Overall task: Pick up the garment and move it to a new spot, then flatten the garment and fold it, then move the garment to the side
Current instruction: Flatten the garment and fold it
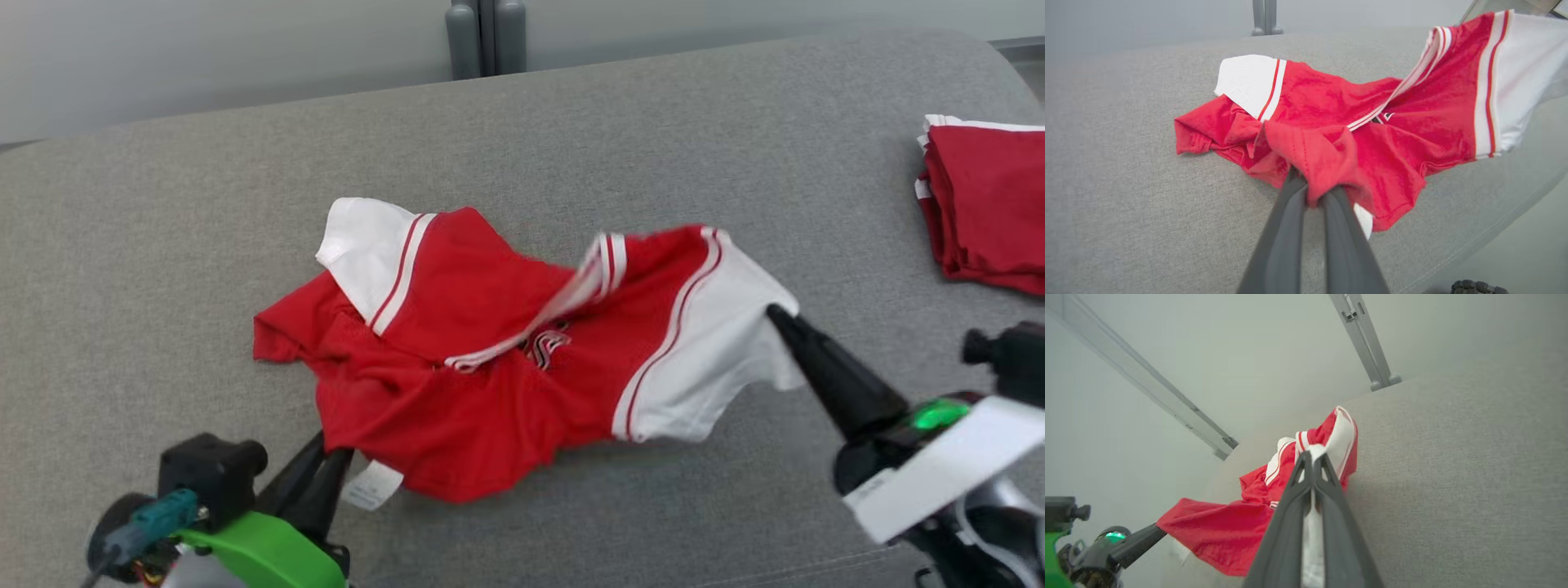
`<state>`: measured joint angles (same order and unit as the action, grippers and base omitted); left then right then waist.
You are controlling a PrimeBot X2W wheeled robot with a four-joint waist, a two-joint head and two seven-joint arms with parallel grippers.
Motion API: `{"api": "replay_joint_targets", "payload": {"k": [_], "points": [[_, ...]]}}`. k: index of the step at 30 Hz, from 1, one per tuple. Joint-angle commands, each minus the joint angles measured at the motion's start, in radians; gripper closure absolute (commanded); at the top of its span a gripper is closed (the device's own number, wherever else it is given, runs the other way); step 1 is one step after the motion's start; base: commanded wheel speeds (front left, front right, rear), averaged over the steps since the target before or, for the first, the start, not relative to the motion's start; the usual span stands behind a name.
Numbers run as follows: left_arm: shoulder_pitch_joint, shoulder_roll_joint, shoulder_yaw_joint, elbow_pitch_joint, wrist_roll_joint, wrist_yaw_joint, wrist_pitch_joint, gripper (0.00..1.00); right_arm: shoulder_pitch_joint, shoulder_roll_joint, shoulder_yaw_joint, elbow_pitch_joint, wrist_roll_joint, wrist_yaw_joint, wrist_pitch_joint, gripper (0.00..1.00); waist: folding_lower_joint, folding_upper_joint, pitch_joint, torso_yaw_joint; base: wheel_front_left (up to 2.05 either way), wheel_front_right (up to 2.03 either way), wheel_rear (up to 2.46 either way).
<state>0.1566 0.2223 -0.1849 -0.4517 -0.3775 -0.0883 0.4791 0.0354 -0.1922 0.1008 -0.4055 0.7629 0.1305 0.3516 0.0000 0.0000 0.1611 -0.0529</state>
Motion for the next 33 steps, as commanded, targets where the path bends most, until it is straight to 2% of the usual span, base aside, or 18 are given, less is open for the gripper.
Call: {"api": "replay_joint_targets", "payload": {"k": [1,4,8,11,15,19,22,24,27,29,31,33], "points": [[-0.038,0.023,0.011,-0.071,-0.017,-0.007,0.030,1.00,-0.014,-0.023,-0.039,-0.079,0.043,0.000,0.026,1.00,0.0000,0.0000,-0.009,-0.014,0.00,0.00,0.00],[-0.106,0.075,0.037,-0.245,-0.078,-0.017,0.124,1.00,-0.054,-0.059,-0.153,-0.261,0.183,0.000,0.113,1.00,0.0000,0.0000,-0.013,-0.029,0.00,0.00,0.00],[-0.266,0.120,0.094,-0.392,-0.191,-0.009,0.244,1.00,-0.154,-0.081,-0.291,-0.398,0.388,0.000,0.226,1.00,0.0000,0.0000,-0.005,-0.051,0.00,0.00,0.00],[-0.420,0.153,0.137,-0.420,-0.262,-0.003,0.320,1.00,-0.254,-0.090,-0.401,-0.405,0.497,0.000,0.290,1.00,0.0000,0.0000,0.007,-0.064,0.00,0.00,0.00],[-0.657,0.188,0.147,-0.366,-0.346,0.009,0.420,1.00,-0.436,-0.094,-0.515,-0.274,0.560,0.000,0.379,1.00,0.0000,0.0000,0.053,-0.081,0.00,0.00,0.00],[-0.885,0.175,0.105,-0.203,-0.379,0.019,0.478,1.00,-0.694,-0.052,-0.530,-0.041,0.469,0.000,0.470,1.00,0.0000,0.0000,0.141,-0.082,0.00,0.00,0.00],[-1.075,0.142,0.080,-0.014,-0.344,0.028,0.464,1.00,-0.961,0.032,-0.505,0.144,0.291,0.000,0.521,1.00,0.0000,0.0000,0.238,-0.085,0.00,0.00,0.00],[-1.206,0.123,0.069,0.123,-0.297,0.031,0.429,1.00,-1.150,0.091,-0.498,0.265,0.150,0.000,0.516,1.00,0.0000,0.0000,0.303,-0.090,0.00,0.00,0.00],[-1.402,0.093,0.042,0.351,-0.196,0.020,0.314,1.00,-1.404,0.131,-0.491,0.451,-0.044,0.000,0.436,1.00,0.0000,0.0000,0.380,-0.090,0.00,0.00,0.00],[-1.521,0.088,0.022,0.491,-0.110,0.013,0.206,1.00,-1.547,0.140,-0.482,0.554,-0.127,0.000,0.341,1.00,0.0000,0.0000,0.419,-0.092,0.00,0.00,0.00],[-1.620,0.088,-0.009,0.615,-0.026,0.004,0.073,1.00,-1.660,0.142,-0.467,0.666,-0.140,0.000,0.221,1.00,0.0000,0.0000,0.447,-0.094,0.00,0.00,0.00],[-1.694,0.065,-0.017,0.733,0.025,0.018,-0.057,1.00,-1.739,0.142,-0.433,0.763,-0.109,0.000,0.121,1.00,0.0000,0.0000,0.469,-0.098,0.00,0.00,0.00]]}}
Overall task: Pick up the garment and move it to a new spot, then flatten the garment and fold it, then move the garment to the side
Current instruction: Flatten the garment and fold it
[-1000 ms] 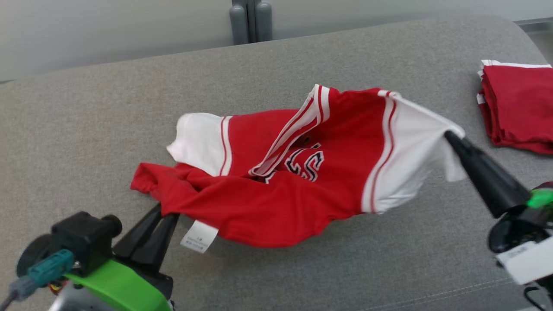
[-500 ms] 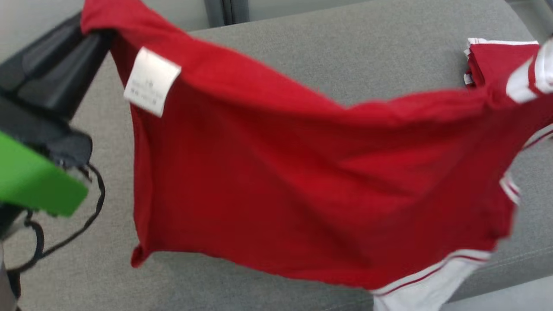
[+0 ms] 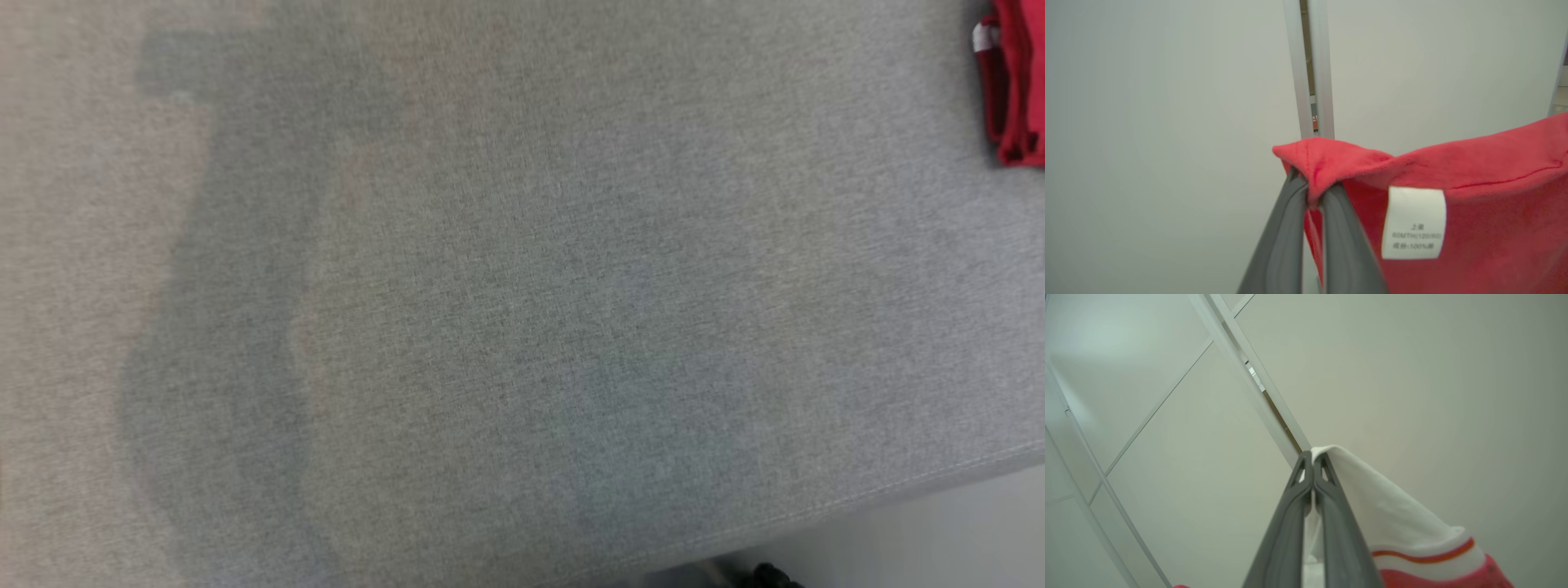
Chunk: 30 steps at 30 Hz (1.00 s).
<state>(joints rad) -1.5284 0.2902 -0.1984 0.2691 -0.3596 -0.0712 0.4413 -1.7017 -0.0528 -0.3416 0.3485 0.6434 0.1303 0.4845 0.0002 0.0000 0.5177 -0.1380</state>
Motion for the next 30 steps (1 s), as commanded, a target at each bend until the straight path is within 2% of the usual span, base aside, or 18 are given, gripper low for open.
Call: {"api": "replay_joint_targets", "payload": {"k": [1,4,7,11,15,19,23,27,30], "points": [[-0.040,-0.013,-0.011,0.068,0.026,-0.005,-0.091,1.00,-0.023,0.003,0.032,0.054,0.020,0.000,-0.059,1.00,-0.0002,0.0000,0.120,-0.017,0.00,0.00,0.00],[-0.068,-0.023,-0.016,0.214,0.041,-0.014,-0.220,1.00,-0.014,0.001,0.115,0.128,0.062,0.000,-0.129,1.00,-0.0002,0.0000,0.127,-0.026,0.00,0.00,0.00],[-0.031,-0.009,-0.037,0.318,0.051,-0.028,-0.312,1.00,0.074,0.001,0.183,0.142,0.108,0.000,-0.160,1.00,-0.0002,0.0000,0.117,-0.031,0.00,0.00,0.00],[0.126,-0.009,-0.062,0.408,0.033,-0.045,-0.422,1.00,0.332,-0.001,0.258,0.037,0.177,0.000,-0.155,1.00,-0.0002,0.0000,0.070,-0.022,0.00,0.00,0.00],[0.368,-0.017,-0.105,0.412,0.005,-0.053,-0.496,1.00,0.690,-0.028,0.278,-0.138,0.254,0.000,-0.124,1.00,-0.0002,0.0000,0.015,-0.008,0.00,0.00,0.00],[0.658,-0.016,-0.135,0.348,-0.034,-0.056,-0.525,1.00,1.052,-0.047,0.256,-0.311,0.315,0.000,-0.112,1.00,-0.0002,0.0000,-0.065,0.007,0.00,0.00,0.00],[0.934,0.008,-0.134,0.203,-0.063,-0.017,-0.514,1.00,1.353,-0.040,0.216,-0.451,0.361,0.000,-0.095,1.00,-0.0002,0.0000,-0.144,0.014,0.00,0.00,0.00],[1.200,0.032,-0.134,-0.015,-0.084,0.054,-0.465,1.00,1.610,-0.032,0.183,-0.585,0.363,0.000,-0.070,1.00,-0.0002,0.0000,-0.205,0.023,0.00,0.00,0.00],[1.413,0.052,-0.130,-0.217,-0.100,0.132,-0.398,1.00,1.795,-0.026,0.186,-0.667,0.357,0.000,-0.035,1.00,-0.0002,0.0000,-0.233,0.016,0.00,0.00,0.00]]}}
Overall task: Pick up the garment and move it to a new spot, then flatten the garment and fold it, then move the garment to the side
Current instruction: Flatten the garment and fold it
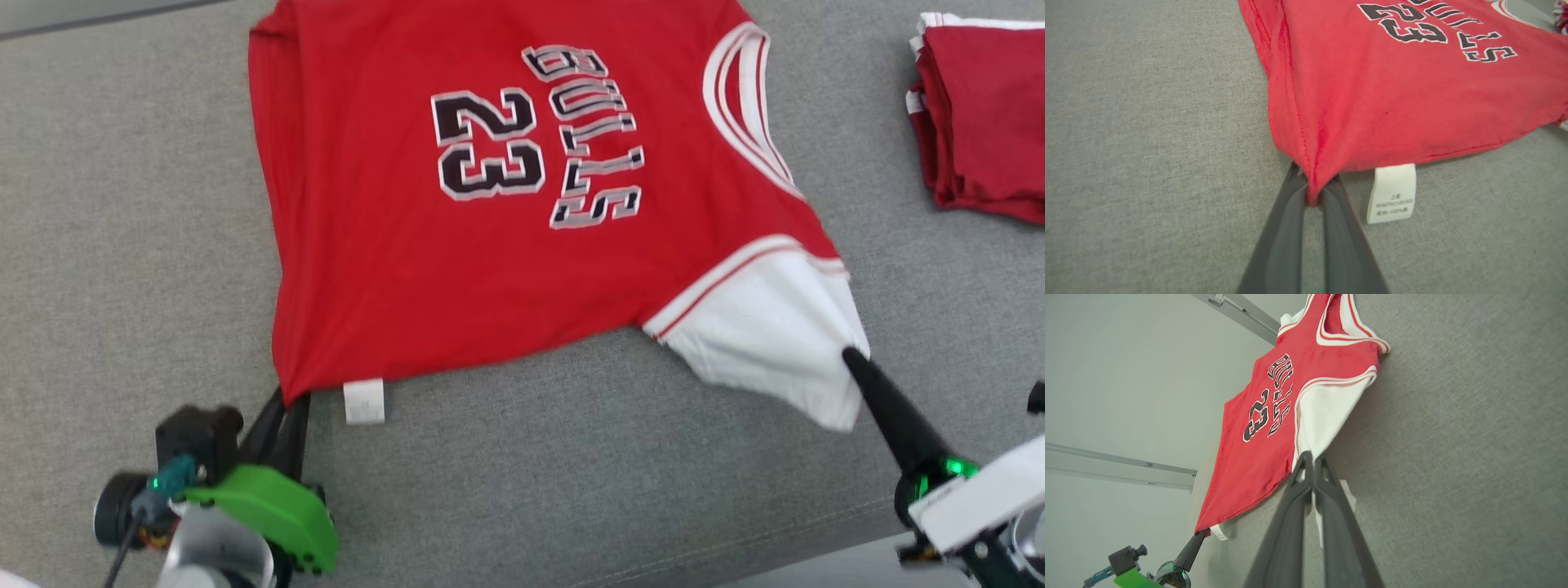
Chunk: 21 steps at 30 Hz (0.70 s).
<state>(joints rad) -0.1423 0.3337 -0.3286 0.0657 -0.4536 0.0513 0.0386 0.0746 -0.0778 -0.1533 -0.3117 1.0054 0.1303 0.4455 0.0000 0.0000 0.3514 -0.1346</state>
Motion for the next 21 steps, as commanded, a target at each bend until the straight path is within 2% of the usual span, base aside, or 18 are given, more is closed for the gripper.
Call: {"api": "replay_joint_targets", "payload": {"k": [1,5,8,13,16,21], "points": [[0.106,0.012,0.000,-0.093,-0.015,0.039,0.034,1.00,0.083,0.001,0.006,-0.034,-0.006,0.000,0.018,1.00,0.0000,0.0000,-0.071,0.012,0.00,0.00,0.00],[0.348,0.034,-0.007,-0.338,-0.032,0.136,0.131,1.00,0.231,0.006,0.009,-0.083,-0.027,0.000,0.030,1.00,0.0000,0.0000,-0.072,0.004,0.00,0.00,0.00],[0.422,0.049,-0.011,-0.461,-0.039,0.170,0.185,1.00,0.259,0.006,-0.008,-0.089,-0.040,0.000,0.020,1.00,0.0000,0.0000,-0.065,0.012,0.00,0.00,0.00],[0.325,0.064,-0.016,-0.535,-0.067,0.151,0.285,1.00,0.140,-0.013,-0.041,-0.061,-0.056,0.000,0.068,1.00,0.0000,0.0000,-0.039,0.026,0.00,0.00,0.00],[0.230,0.075,-0.013,-0.502,-0.081,0.139,0.352,1.00,0.024,-0.023,-0.048,-0.012,-0.056,0.000,0.131,1.00,0.0000,0.0000,-0.022,0.028,0.00,0.00,0.00],[0.046,0.070,-0.025,-0.423,-0.114,0.095,0.447,1.00,-0.204,-0.054,-0.087,0.114,-0.122,0.000,0.228,1.00,0.0000,0.0000,0.012,0.045,0.00,0.00,0.00]]}}
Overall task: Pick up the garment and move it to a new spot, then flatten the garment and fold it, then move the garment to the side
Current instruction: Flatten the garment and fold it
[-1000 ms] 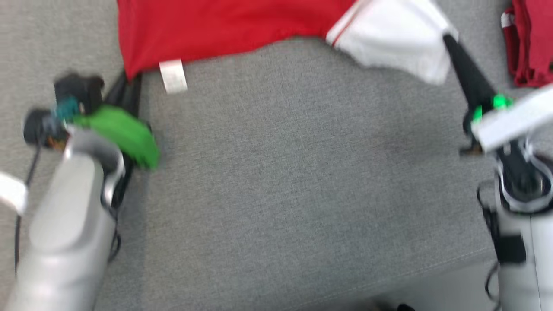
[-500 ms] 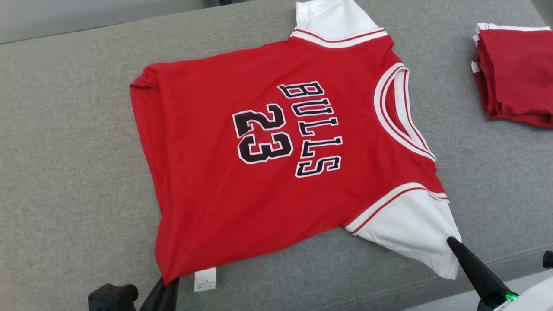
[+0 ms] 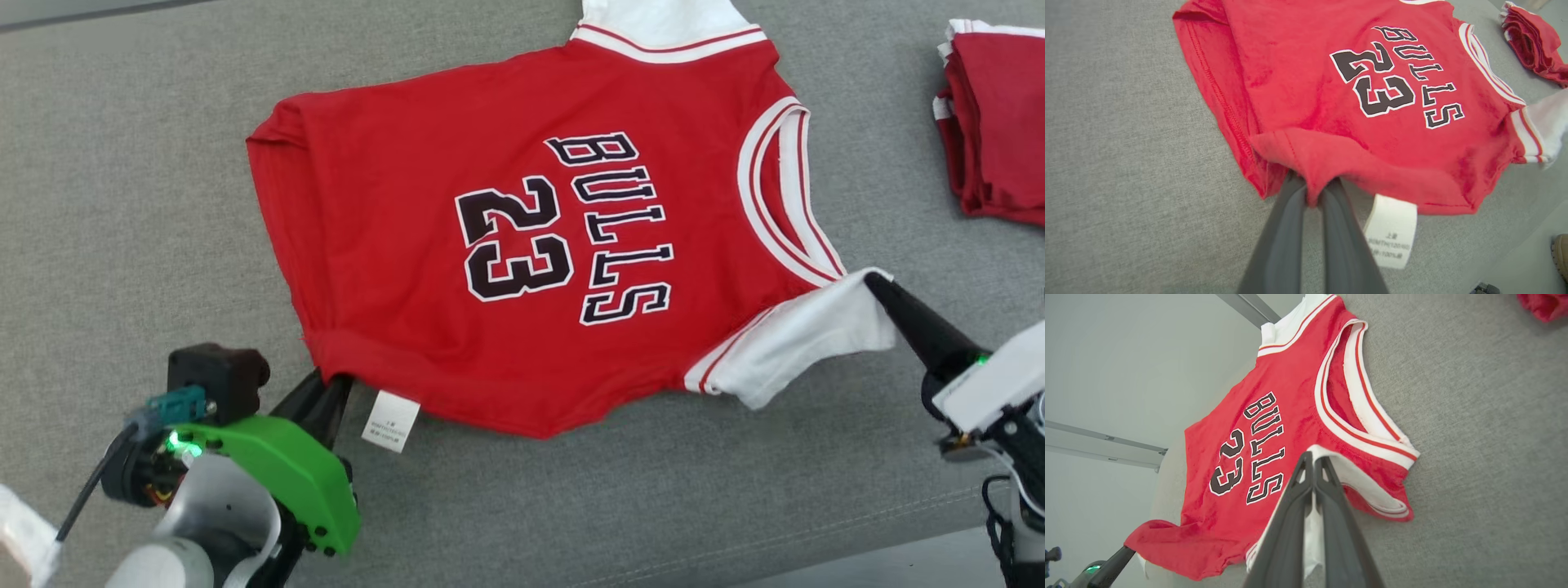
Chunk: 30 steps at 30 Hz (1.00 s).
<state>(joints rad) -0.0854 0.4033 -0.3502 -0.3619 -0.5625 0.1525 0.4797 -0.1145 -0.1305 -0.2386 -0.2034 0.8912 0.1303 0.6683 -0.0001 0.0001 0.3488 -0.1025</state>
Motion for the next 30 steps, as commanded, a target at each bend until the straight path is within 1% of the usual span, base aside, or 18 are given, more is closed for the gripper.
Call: {"api": "replay_joint_targets", "payload": {"k": [1,5,8,12,15,16,17,18,20,24,28,30], "points": [[-0.043,0.000,-0.007,0.021,-0.008,-0.013,0.020,1.00,-0.053,-0.007,-0.008,0.025,-0.025,0.000,0.019,1.00,0.0001,-0.0001,0.019,0.016,0.00,0.00,0.00],[-0.151,-0.015,-0.019,0.081,-0.027,-0.031,0.074,1.00,-0.197,-0.037,-0.001,0.102,-0.099,0.000,0.070,1.00,0.0001,-0.0001,0.042,0.024,0.00,0.00,0.00],[-0.211,0.004,-0.022,0.133,-0.009,-0.039,0.105,1.00,-0.288,-0.042,0.011,0.165,-0.137,0.000,0.086,1.00,0.0001,-0.0001,0.059,0.026,0.00,0.00,0.00],[-0.262,-0.004,-0.022,0.190,-0.003,-0.034,0.113,1.00,-0.368,-0.060,0.028,0.244,-0.198,0.000,0.067,1.00,0.0001,-0.0001,0.070,0.032,0.00,0.00,0.00],[-0.279,-0.008,-0.024,0.228,0.004,-0.031,0.112,1.00,-0.406,-0.063,0.059,0.281,-0.204,0.000,0.045,1.00,0.0001,-0.0001,0.073,0.031,0.00,0.00,0.00],[-0.284,-0.009,-0.027,0.238,0.009,-0.031,0.109,0.92,-0.415,-0.072,0.072,0.288,-0.208,0.000,0.026,1.00,0.0001,-0.0001,0.073,0.030,0.00,0.00,0.00],[-0.285,-0.012,-0.027,0.247,0.010,-0.029,0.104,0.63,-0.425,-0.079,0.083,0.293,-0.214,0.000,-0.003,0.58,0.0001,-0.0001,0.073,0.029,0.00,0.00,0.00],[-0.282,-0.017,-0.025,0.251,0.008,-0.026,0.098,0.02,-0.430,-0.078,0.090,0.299,-0.214,0.000,-0.027,0.00,0.0001,-0.0001,0.072,0.028,0.00,0.00,0.00],[-0.259,-0.018,-0.018,0.251,0.006,-0.015,0.086,0.00,-0.432,-0.079,0.099,0.316,-0.211,0.000,-0.068,0.00,0.0001,-0.0001,0.068,0.025,0.00,0.00,0.00],[-0.197,-0.008,0.017,0.218,0.000,0.019,0.051,0.00,-0.398,-0.099,0.100,0.301,-0.180,0.000,-0.139,0.00,0.0001,-0.0001,0.056,0.017,0.00,0.00,0.00],[-0.113,-0.004,0.050,0.164,-0.016,0.057,0.024,0.00,-0.309,-0.145,0.118,0.240,-0.155,0.000,-0.163,0.00,0.0001,-0.0001,0.058,0.007,0.00,0.00,0.00],[-0.079,-0.017,0.056,0.134,-0.028,0.069,0.012,0.00,-0.255,-0.180,0.126,0.212,-0.168,0.000,-0.170,0.00,0.0001,-0.0001,0.069,0.004,0.00,0.00,0.00]]}}
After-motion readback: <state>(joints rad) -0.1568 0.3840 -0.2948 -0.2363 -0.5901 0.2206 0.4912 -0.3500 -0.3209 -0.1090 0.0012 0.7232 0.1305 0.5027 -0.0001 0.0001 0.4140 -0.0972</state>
